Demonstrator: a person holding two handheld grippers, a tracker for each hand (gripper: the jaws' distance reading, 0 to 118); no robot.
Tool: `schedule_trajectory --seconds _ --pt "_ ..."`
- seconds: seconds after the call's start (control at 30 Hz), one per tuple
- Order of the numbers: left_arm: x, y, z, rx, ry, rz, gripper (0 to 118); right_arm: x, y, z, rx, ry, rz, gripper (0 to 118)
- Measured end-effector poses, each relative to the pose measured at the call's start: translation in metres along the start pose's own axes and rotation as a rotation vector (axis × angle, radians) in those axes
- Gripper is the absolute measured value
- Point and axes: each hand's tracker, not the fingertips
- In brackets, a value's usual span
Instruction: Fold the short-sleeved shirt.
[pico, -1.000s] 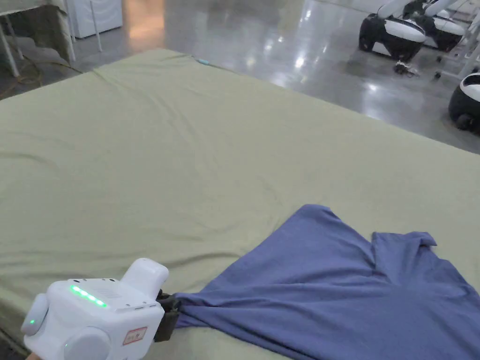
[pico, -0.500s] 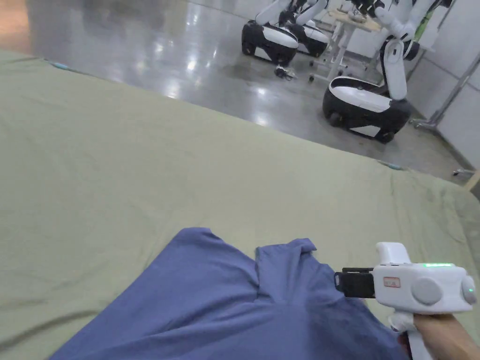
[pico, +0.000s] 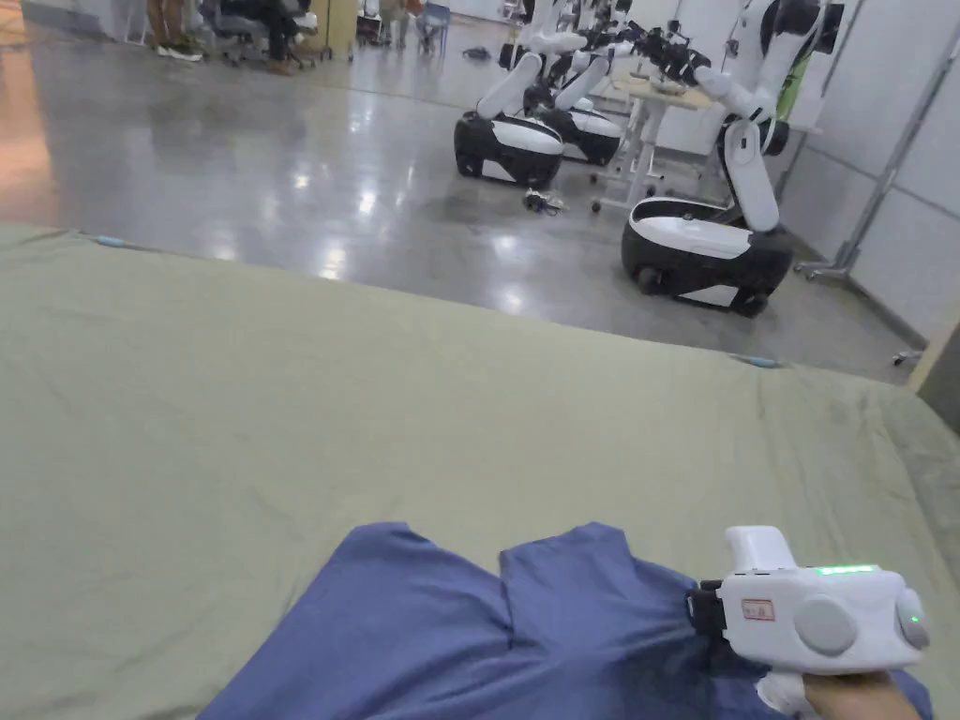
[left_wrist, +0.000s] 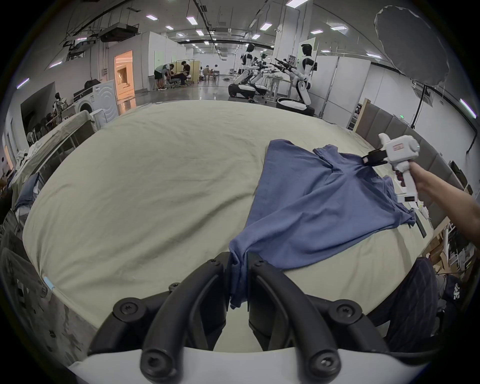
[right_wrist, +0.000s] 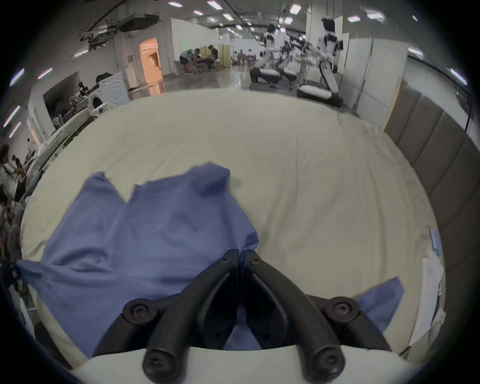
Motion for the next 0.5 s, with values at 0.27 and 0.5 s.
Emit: schedule_trajectory --seconds 0.27,0.5 --pt "-0.002 0.132 -0.017 0.167 0.03 -0.05 9 0.03 0.081 0.13 0.233 -0.071 -0.022 4" --pt "0.034 0.322 0.013 0.423 0.096 -0.138 9 0.07 0.204 0.283 0.533 -0.184 -0.079 4"
